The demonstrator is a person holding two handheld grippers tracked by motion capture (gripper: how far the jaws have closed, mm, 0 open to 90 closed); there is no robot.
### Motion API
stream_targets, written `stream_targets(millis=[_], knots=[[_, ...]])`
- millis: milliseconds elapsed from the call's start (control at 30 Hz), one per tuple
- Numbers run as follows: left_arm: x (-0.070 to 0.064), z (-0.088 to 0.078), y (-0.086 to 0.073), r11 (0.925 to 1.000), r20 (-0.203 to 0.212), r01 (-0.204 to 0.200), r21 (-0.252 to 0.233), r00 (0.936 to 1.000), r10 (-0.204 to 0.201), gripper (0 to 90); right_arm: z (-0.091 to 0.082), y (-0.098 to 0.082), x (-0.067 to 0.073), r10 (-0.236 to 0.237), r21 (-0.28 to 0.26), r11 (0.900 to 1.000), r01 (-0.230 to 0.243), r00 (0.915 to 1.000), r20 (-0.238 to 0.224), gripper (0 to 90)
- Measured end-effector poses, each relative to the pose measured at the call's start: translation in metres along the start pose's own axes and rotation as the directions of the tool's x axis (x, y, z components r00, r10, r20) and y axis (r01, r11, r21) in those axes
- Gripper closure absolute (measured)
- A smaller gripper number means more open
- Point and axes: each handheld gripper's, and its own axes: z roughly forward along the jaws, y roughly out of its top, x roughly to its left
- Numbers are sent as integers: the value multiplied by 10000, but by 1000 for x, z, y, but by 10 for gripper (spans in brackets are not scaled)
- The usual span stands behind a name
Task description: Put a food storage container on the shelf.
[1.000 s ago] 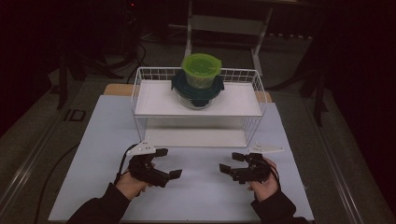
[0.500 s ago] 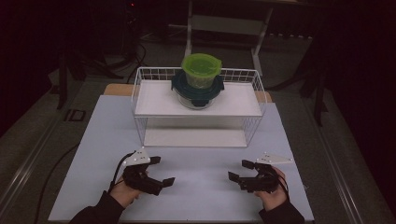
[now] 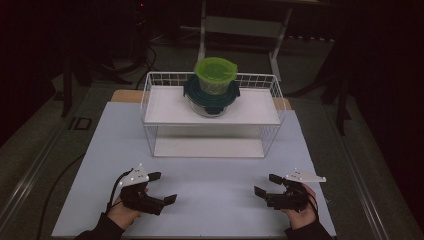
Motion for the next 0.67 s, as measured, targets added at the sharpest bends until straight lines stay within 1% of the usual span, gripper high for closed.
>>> stream_targets(millis=[67,167,200,300,400,500,667], knots=[[0,0,-1,10000,-90,2,-5,10000,-2,8,1,-1,-2,35,13,10000,-35,10000,-36,158],[-1,1,-1,9998,-196,-202,-28,9996,202,8,2,-2,-3,134,29,9999,-134,9998,-125,158],[0,2,-1,9997,-177,-240,-64,9996,239,8,2,-2,-4,116,51,9999,-116,9999,-87,158],[2,4,-1,9997,-146,-249,-64,9996,248,8,2,-2,-6,210,66,9998,-209,9997,-140,158],[2,5,-2,9998,-57,-168,-108,9998,168,8,3,-3,-8,296,51,9996,-295,9994,-170,158],[1,4,-2,9995,-35,-269,-181,9996,268,8,4,-3,-7,282,68,9996,-281,9994,-215,158],[3,3,-3,9996,-31,-115,-266,9999,114,8,5,-4,-6,222,157,9996,-218,9994,-260,158]])
